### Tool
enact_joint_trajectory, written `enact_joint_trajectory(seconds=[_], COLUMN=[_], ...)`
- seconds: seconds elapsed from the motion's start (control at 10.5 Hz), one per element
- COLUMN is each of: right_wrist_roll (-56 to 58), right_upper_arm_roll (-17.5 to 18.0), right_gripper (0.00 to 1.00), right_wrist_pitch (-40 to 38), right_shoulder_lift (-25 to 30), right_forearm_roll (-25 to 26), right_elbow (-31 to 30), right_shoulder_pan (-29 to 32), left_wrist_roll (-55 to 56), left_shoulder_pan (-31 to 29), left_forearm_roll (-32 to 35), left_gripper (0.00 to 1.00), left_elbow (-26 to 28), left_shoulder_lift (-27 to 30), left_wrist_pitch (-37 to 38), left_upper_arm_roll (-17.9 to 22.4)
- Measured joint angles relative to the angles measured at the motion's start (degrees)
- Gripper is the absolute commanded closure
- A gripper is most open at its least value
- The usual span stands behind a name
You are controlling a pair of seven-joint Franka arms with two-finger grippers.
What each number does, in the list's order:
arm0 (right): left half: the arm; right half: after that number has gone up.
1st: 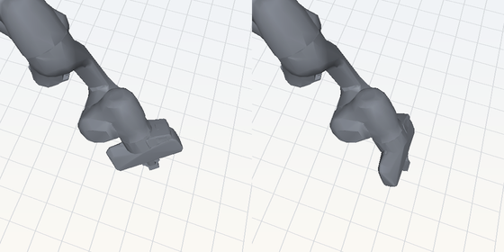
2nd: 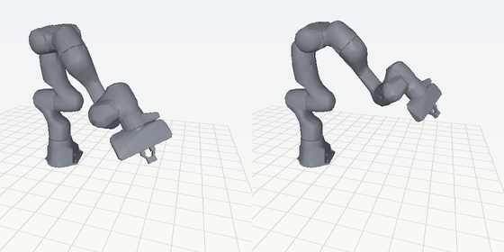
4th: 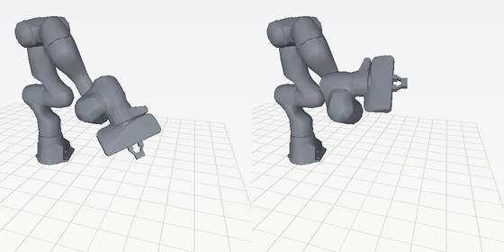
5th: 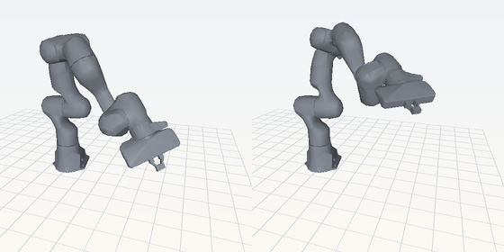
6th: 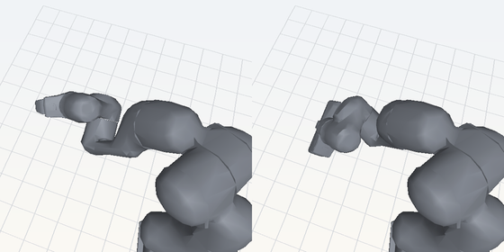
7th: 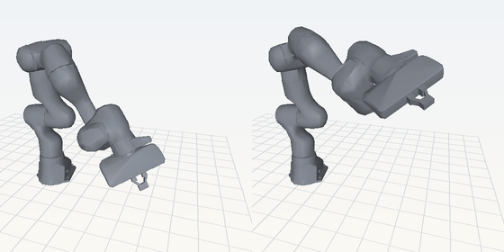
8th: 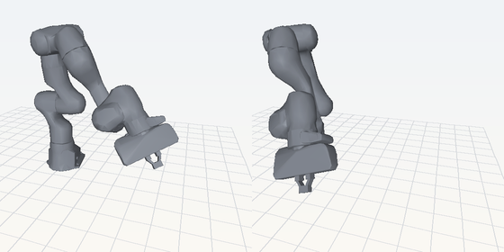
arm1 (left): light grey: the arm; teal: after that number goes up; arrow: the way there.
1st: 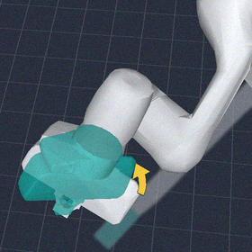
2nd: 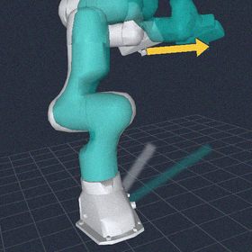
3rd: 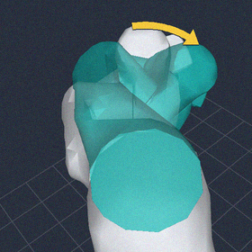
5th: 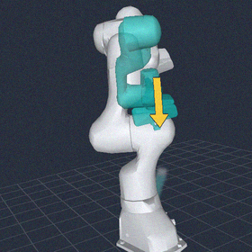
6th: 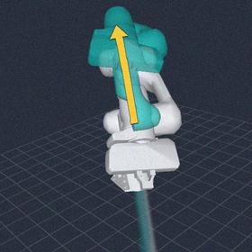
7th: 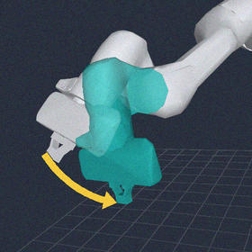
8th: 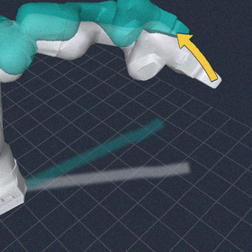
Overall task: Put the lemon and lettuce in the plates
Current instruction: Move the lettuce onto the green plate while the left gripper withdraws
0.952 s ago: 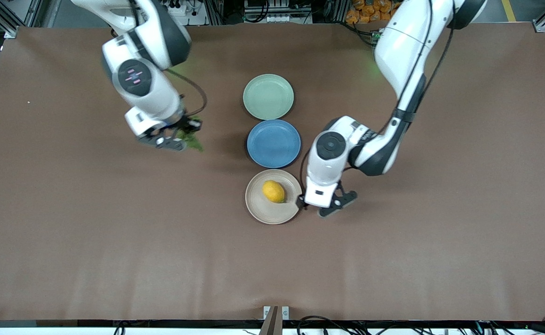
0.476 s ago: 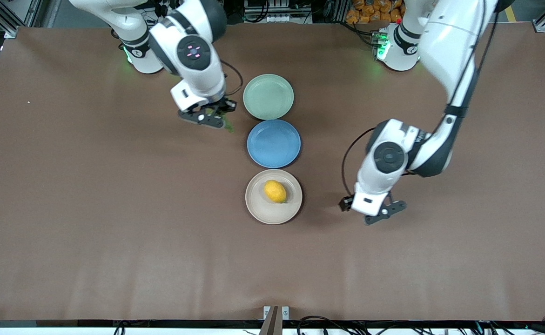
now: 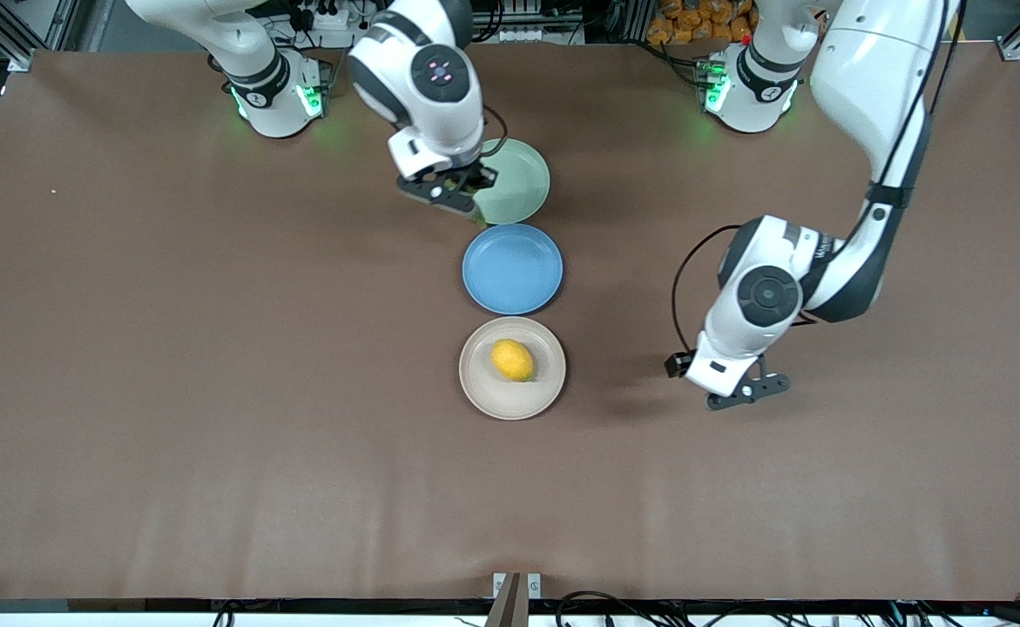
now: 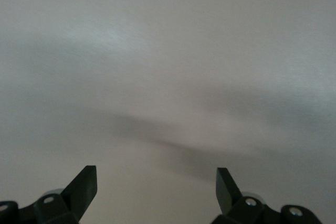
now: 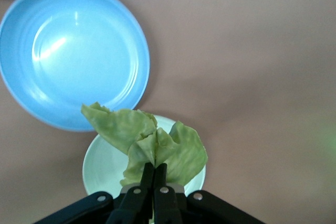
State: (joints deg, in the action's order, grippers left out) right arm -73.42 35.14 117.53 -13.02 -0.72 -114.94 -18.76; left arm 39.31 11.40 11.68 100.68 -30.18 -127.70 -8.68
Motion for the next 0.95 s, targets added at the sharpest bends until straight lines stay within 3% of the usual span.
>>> enact_joint_trajectory(seconds=[0.38,0.57,0.95], right_wrist_roll=[-7.4,-9.2,-17.4], right_upper_arm_roll=[0.3,0.3,0.3], right_gripper=[1.0,1.0,1.0], right_wrist_pitch=[5.7,8.4,14.5], right_shoulder_lift=[-2.7,-3.4,-8.7], right_forearm_roll=[0.4,1.0,10.9], right_elbow=[-2.0,-3.4,-4.1], right_shoulder_pan=[-7.5,-9.3,-11.9], left_wrist_roll=[-13.9,-22.6,-29.4], left_shoulder_pan=[-4.6,-5.0,-5.2], left_forearm_roll=[-0.1,-2.0,-7.1], left_gripper=[0.0,0.0,0.0], left_elbow=[5.0,8.4,10.7], left_shoulder_lift=[6.4,10.9,22.2], left_wrist_pitch=[2.2,2.9,7.1], left_upper_arm_roll=[0.6,3.4,6.1])
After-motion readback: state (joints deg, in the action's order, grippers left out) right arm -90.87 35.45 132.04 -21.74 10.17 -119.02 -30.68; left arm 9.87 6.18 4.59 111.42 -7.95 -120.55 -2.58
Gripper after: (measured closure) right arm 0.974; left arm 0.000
